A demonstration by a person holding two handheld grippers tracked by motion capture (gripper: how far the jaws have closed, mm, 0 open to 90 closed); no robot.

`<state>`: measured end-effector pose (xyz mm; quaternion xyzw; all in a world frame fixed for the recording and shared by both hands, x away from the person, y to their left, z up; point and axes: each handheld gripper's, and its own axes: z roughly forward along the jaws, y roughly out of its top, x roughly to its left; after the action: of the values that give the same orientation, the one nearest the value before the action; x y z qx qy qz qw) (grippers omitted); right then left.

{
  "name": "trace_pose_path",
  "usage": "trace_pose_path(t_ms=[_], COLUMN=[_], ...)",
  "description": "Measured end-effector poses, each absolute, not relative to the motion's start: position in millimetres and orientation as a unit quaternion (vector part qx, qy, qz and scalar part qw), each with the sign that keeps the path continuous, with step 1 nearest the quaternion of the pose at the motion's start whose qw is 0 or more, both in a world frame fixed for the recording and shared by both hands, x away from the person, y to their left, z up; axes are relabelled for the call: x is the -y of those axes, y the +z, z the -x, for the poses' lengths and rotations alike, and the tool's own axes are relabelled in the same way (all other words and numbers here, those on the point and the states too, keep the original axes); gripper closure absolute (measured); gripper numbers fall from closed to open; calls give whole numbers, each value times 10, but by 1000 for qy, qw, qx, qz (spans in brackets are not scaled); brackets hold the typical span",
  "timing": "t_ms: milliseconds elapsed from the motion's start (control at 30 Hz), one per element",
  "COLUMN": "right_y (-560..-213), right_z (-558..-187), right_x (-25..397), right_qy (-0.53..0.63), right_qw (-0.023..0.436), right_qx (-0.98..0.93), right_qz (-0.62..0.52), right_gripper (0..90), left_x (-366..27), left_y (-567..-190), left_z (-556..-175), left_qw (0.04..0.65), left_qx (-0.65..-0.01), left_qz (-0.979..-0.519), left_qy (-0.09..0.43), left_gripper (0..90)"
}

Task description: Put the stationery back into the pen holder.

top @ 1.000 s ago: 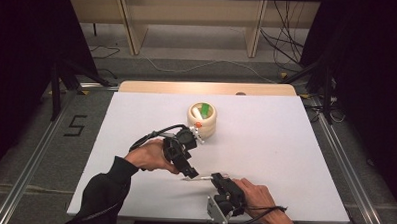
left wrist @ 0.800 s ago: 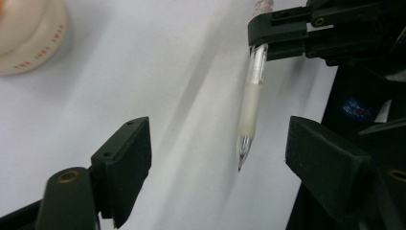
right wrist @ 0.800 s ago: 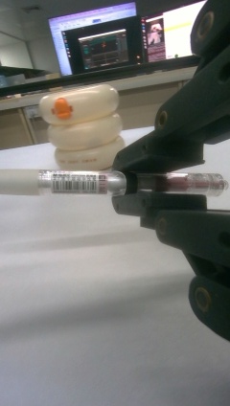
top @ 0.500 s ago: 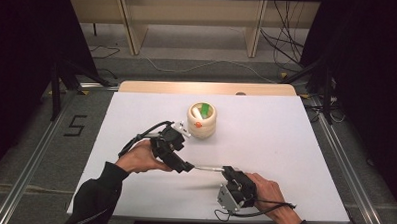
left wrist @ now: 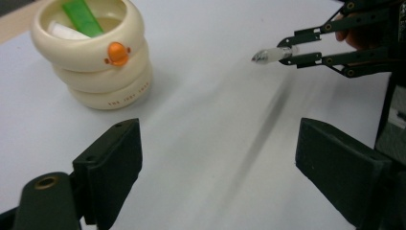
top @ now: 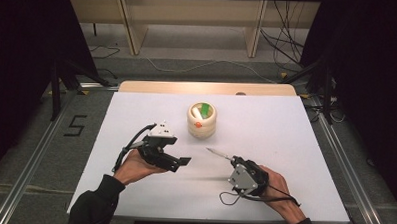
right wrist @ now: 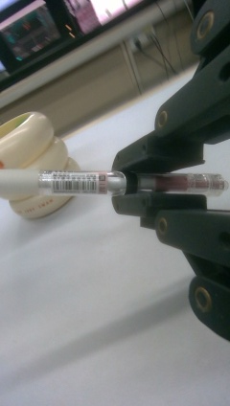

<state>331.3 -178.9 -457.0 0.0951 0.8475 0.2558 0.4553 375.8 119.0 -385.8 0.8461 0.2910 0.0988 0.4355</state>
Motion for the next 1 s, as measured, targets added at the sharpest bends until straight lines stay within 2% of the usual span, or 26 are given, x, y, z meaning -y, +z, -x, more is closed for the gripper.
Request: trace_pose_path(t_ms=[100, 167, 233, 533, 800, 1000], right_y=[-4519, -4508, -4476, -4412, -4383, -4275], right_z=[-3392, -3406, -3446, -3563, -3677, -3853], right_x=[1878, 1899, 1953, 2076, 2077, 1976], right_qy=[307, 318, 350, 447, 497, 519], right_qw=[406, 396, 363, 249, 188, 182], right_qx=[-843, -841, -835, -794, -761, -743], right_qz=[-174, -185, -221, -329, -371, -382], right_gripper=[799, 799, 799, 799, 799, 798], left_x=[-1254, -1303, -1358, -1534, -1554, -1573], left_y=[-3913, -3952, -3989, -4055, -4142, -4181], left_z=[-3710, -3682, -3660, -3546, -3421, -3385], left_qw=[463, 479, 495, 526, 529, 532], left_qx=[-301, -311, -320, -335, -331, -335], left_qz=[-826, -811, -797, -759, -753, -747], left_qy=[113, 126, 136, 186, 209, 214], left_gripper=[161, 160, 160, 161, 161, 161])
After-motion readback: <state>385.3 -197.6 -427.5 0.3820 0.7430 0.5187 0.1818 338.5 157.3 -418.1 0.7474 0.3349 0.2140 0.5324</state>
